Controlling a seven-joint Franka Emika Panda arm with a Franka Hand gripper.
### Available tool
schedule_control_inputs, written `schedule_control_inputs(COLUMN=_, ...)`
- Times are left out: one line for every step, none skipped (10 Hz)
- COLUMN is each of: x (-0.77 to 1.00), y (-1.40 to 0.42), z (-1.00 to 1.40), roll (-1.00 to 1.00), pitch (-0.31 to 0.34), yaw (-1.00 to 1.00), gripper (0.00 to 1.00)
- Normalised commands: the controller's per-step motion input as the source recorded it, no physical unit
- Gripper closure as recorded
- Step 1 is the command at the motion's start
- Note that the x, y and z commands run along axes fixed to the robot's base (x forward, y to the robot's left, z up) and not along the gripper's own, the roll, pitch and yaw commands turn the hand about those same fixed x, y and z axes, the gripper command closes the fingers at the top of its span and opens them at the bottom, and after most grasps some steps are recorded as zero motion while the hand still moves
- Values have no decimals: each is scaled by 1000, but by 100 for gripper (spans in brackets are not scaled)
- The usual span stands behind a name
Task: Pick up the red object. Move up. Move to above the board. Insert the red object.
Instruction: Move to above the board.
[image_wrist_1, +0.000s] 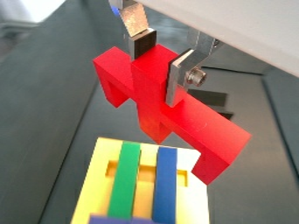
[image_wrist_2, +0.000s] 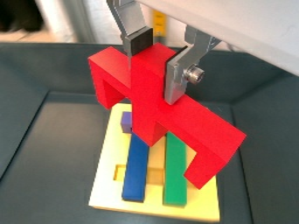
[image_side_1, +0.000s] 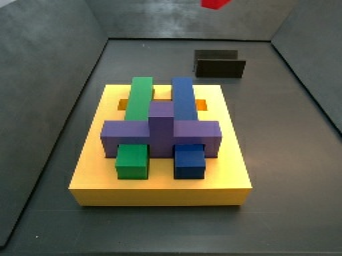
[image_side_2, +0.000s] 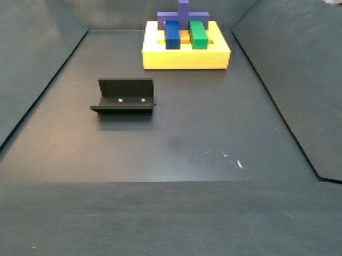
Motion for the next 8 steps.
schedule_control_inputs(x=116, y=-142, z=43, roll=16, pitch=137, yaw=1000, gripper=100)
schedule_control_inputs(x=46, y=-80, z=31, roll=14, pitch=129, yaw=1000, gripper=100)
schedule_control_inputs(x=42, y=-70, z=28, roll=16, pitch=133, yaw=1000, gripper=100)
schedule_control_inputs(x=54, y=-47, z=28, roll=20, pitch=161, yaw=1000, gripper=100)
schedule_control_inputs(x=59, y=-40, z=28, roll=27, pitch=186, yaw=1000, gripper=100)
schedule_control_inputs(x=66, y=-36, z=27, roll=41, pitch=234, yaw=969, gripper=100)
schedule_control_inputs(x=70, y=-32, z=29, roll=45, pitch=222, yaw=719, gripper=100)
schedule_control_inputs(x=79, y=-32, z=32, roll=45, pitch=201, yaw=404, gripper=100)
